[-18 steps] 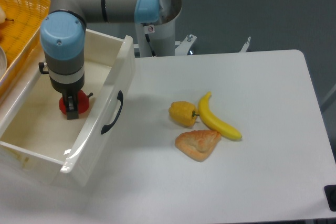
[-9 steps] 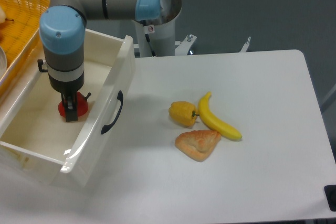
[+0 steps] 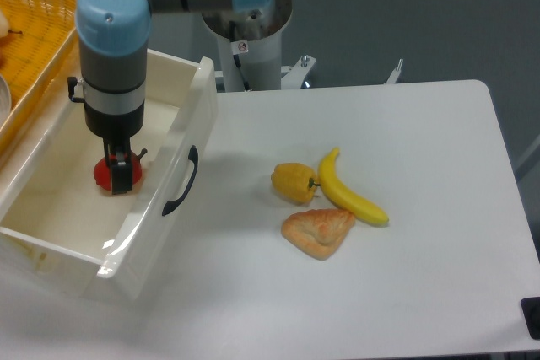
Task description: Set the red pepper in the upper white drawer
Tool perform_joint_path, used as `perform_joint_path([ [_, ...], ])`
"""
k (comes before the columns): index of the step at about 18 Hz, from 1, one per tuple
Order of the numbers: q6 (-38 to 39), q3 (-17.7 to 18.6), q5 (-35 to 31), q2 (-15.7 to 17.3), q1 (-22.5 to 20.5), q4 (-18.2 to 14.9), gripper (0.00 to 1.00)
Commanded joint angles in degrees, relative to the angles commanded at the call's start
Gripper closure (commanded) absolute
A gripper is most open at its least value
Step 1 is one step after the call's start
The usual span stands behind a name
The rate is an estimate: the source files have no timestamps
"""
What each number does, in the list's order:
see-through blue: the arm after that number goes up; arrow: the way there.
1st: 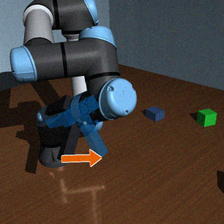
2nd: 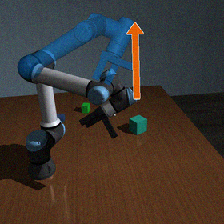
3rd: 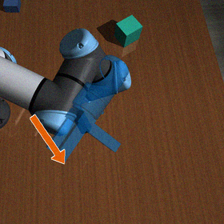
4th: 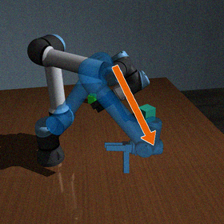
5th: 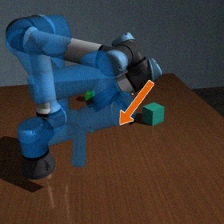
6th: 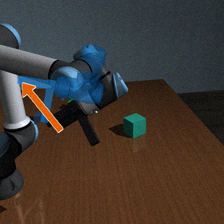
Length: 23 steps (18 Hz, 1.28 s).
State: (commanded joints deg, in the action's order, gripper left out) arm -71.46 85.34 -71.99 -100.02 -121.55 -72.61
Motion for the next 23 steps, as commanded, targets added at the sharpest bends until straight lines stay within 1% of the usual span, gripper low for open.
perform_joint_path([
  [3,3.77,-0.09,2.21,0.79,-2.02,1.5,0.09],
  [5,7.9,-0.44,2.56,1.23,-2.99,2.38,0.09],
  [7,12.9,-0.61,2.56,1.32,-4.74,3.78,0.07],
  [8,14.49,-0.7,2.47,1.32,-6.06,4.14,0.03],
  [9,14.77,-0.7,2.47,1.32,-7.46,4.14,0.0],
  [12,15.3,-0.53,1.25,1.23,-10.98,3.88,0.0],
  [16,16.17,0.35,-5.34,0.44,-14.85,3.79,0.0],
  [19,15.57,0.79,-5.35,-0.35,-20.29,4.22,0.0],
  [22,15.56,0.97,-5.35,-1.14,-23.38,4.23,0.0],
  [23,15.56,1.84,-5.44,-1.32,-23.82,4.4,0.0],
])
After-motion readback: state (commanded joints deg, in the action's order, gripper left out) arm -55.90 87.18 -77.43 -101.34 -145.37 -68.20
